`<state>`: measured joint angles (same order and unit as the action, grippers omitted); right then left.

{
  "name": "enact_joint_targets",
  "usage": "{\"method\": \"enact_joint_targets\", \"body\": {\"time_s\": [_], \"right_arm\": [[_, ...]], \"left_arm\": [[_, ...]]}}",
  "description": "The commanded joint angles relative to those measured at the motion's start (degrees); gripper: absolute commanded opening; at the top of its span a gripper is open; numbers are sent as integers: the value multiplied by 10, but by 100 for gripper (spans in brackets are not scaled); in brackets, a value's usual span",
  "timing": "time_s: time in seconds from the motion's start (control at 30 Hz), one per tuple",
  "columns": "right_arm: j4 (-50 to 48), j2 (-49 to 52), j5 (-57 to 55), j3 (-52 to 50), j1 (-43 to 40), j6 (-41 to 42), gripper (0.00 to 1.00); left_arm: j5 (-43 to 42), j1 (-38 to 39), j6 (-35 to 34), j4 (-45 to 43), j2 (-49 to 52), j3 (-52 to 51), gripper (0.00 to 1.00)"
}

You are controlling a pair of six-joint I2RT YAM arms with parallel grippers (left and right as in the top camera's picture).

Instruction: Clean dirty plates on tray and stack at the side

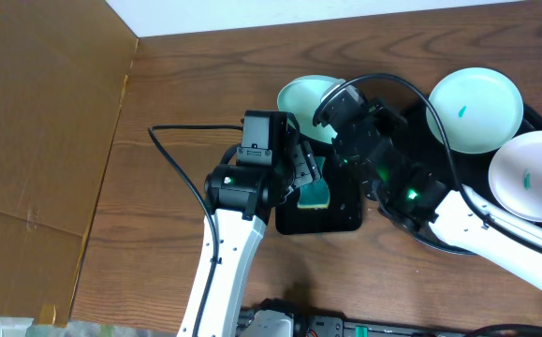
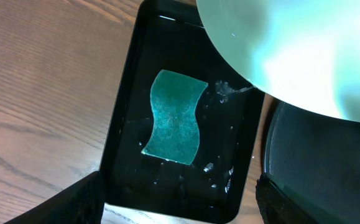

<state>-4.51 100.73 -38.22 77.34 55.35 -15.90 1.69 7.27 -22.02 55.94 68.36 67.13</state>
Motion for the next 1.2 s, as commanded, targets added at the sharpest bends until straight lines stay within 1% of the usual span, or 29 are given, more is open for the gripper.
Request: {"method": "enact_joint_targets", "body": {"time_s": [0.0,0.87,1.03,1.17], "right_arm": [[-5,-9,-17,9,5,-11,1],[-4,-9,-23,9,6,-11,1],[13,-9,-23,9,6,-8,1],[30,-9,-23,9,6,12,1]], "left_arm": [[3,-2,6,2,-2,11,78],[3,-2,6,2,-2,11,78],[3,-2,6,2,-2,11,78],[3,-2,6,2,-2,11,78]]}}
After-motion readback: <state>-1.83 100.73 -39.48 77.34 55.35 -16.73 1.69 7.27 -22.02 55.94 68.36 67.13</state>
